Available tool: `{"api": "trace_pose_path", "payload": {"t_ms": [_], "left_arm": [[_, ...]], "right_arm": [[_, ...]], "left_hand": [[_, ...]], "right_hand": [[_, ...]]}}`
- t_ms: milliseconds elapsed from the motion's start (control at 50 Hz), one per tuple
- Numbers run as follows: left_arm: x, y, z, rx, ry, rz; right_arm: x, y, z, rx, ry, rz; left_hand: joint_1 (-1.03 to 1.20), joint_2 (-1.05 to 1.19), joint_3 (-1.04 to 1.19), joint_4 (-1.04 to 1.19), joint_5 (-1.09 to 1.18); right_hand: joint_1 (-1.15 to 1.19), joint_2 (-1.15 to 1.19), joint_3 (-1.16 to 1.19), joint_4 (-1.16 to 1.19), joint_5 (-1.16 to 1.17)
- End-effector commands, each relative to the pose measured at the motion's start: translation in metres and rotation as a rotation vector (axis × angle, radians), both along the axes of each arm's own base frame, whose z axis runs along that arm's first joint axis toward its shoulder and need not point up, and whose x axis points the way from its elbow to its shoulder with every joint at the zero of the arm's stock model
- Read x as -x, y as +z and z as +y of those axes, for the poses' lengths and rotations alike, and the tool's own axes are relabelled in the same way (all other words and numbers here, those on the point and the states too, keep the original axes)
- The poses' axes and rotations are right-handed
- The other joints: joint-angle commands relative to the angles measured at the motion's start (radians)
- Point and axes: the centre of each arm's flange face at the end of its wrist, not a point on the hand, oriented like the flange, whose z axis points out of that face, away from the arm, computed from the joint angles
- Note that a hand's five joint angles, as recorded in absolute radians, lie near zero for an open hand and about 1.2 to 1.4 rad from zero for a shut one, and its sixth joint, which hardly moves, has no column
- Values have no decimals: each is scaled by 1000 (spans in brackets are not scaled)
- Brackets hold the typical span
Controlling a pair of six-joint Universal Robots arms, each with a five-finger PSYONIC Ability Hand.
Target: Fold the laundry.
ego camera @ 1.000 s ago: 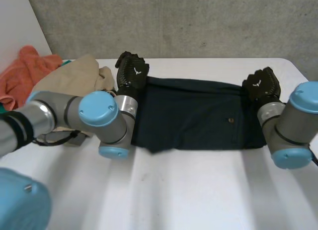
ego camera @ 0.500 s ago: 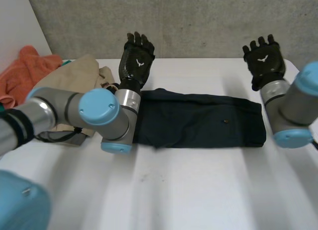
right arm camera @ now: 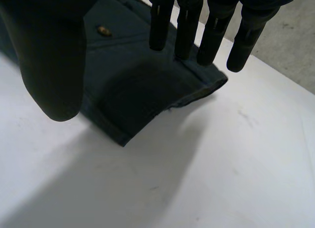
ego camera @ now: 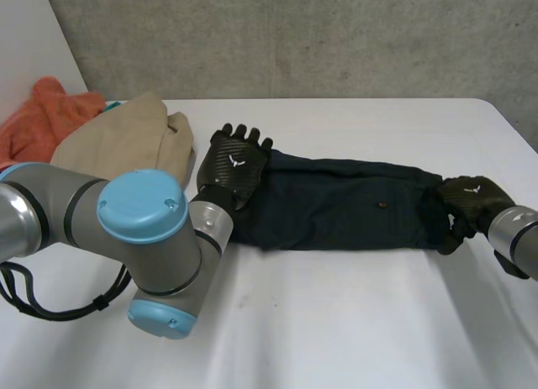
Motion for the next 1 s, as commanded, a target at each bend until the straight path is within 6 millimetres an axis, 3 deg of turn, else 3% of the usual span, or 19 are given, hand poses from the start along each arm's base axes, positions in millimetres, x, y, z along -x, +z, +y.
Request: {"api": "trace_pose_path", "payload": {"t_ms": [20,140,160,180,300,360,460,580,600,620,680,700,780,880,940,980,1000], "left_arm": [[-2,-2,-1,-12,8,-3],[-3,-5,0,-18,8,-8],[-3,-4,1,-19,8,-9],[-3,-4,1,-18,8,-8],[-4,0,2,-13,11,-4],[-6,9,3,1,12,7],[-12,18,9,7,14,12],[-21,24,19,5,14,12],[-21,24,20,5,14,12],[-22,25,20,5,14,12],[-24,26,23,5,17,12],[-25,25,23,3,17,10],[-26,26,25,3,20,10],[-29,31,22,12,31,18],[-31,32,20,16,39,23],[-31,35,17,25,45,30],[-31,36,16,27,46,32]], "right_arm": [[-2,-23,-10,-6,-4,-4],[-4,-30,-17,8,-5,-9],[-3,-30,-18,10,-8,-12],[-3,-30,-18,10,-8,-12],[5,-27,-21,12,-54,-22],[19,-11,-26,45,-90,-12],[43,17,-35,155,-96,143],[39,25,-38,269,11,406],[31,27,-36,291,43,430],[3,30,-27,344,136,454],[-47,38,-9,442,265,439],[-76,42,6,505,339,415],[-129,41,41,633,512,357],[-174,14,83,676,754,302],[-188,-5,102,654,866,302],[-189,-8,105,650,880,303],[-189,-7,105,648,877,300]], "left_hand": [[79,47,51,52,53],[70,39,42,43,45],[70,39,42,43,45],[67,36,39,40,42],[50,18,21,23,24],[44,12,16,17,18],[26,-5,-2,-1,1],[20,-11,-8,-7,-5],[20,-11,-8,-7,-5],[20,-11,-8,-7,-5],[12,-20,-17,-16,-14],[12,-20,-17,-16,-14],[12,-20,-17,-16,-14],[9,-23,-20,-19,-17],[9,-23,-20,-19,-17],[6,-26,-23,-22,-20],[6,-26,-23,-22,-20]], "right_hand": [[109,116,108,103,90],[464,470,462,458,444],[819,826,818,813,800],[950,956,948,944,930],[951,958,950,945,932],[951,958,950,945,932],[951,958,950,945,932],[951,958,950,945,932],[951,958,950,945,932],[951,958,950,945,932],[951,958,950,945,932],[951,958,950,945,932],[951,958,950,945,932],[951,958,950,945,932],[951,958,950,945,932],[943,950,942,937,924],[702,709,701,696,683]]}}
